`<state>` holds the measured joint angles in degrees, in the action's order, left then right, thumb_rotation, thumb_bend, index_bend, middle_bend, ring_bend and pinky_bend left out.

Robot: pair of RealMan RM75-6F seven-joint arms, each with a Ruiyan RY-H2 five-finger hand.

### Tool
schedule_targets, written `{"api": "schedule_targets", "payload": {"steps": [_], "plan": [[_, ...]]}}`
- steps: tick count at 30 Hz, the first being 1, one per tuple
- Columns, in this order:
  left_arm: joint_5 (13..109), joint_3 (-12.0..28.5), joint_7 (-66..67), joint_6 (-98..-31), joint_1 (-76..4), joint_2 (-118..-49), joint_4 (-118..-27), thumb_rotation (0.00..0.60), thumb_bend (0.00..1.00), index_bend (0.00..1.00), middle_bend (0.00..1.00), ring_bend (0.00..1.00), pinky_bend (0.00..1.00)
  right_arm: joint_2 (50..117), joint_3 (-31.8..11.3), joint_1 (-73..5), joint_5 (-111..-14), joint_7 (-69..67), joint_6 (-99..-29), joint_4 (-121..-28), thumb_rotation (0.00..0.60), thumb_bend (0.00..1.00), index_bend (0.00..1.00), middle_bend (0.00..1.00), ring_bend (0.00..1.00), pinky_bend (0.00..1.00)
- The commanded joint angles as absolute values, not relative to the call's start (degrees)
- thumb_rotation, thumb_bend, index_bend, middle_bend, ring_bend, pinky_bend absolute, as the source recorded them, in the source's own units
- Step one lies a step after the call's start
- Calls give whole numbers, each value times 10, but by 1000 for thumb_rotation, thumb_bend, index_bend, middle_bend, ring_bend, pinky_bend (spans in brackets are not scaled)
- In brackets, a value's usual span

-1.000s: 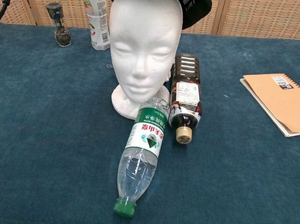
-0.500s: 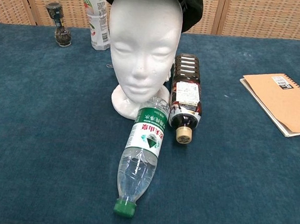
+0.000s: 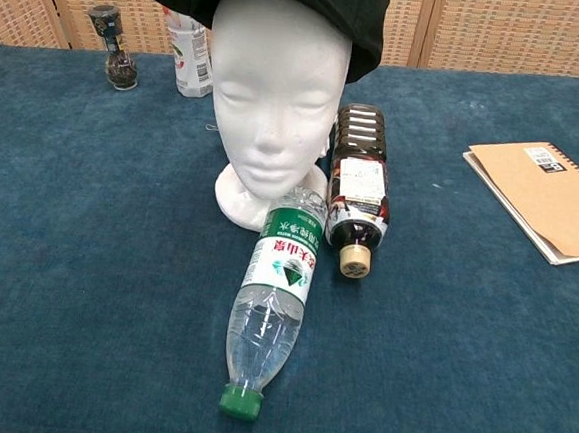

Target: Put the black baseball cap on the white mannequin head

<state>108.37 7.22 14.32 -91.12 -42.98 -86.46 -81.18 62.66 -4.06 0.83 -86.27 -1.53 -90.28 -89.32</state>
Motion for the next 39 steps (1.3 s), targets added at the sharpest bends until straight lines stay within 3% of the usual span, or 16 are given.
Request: {"api": "schedule_targets", "payload": {"steps": [1, 11, 15, 22, 28, 39], "plan": [[1089, 68, 145, -918, -424, -867, -812, 600, 731, 874, 592, 495, 782, 627, -40, 8, -862, -16, -902, -892, 600, 89, 339, 383, 420, 334], [1095, 56, 146, -920, -406, -877, -808, 600, 702, 873, 592, 495, 759, 628, -40, 8, -864, -16, -903, -893, 600, 89, 339, 382, 419, 334], [1092, 54, 145, -917, -401, -875, -812, 600, 611, 864, 587, 485, 723, 627, -40, 8, -865, -15, -903, -894, 600, 89, 339, 382, 420, 334], [1069, 53, 175, -883, -389, -850, -855, 600, 405, 577, 431, 337, 620, 627, -40, 8, -868, -14, -905, -896, 600, 90, 339, 382, 420, 334], [1044, 57, 190, -867, -376, -834, -895, 600, 332, 297, 264, 181, 470, 627, -40, 8, -868, -16, -905, -896, 600, 89, 339, 383, 420, 334], [1003, 59, 240, -833, -351, -787, -964, 600, 289, 158, 165, 89, 380, 628, -40, 8, -870, -22, -907, -892, 600, 89, 339, 382, 420, 335]]}}
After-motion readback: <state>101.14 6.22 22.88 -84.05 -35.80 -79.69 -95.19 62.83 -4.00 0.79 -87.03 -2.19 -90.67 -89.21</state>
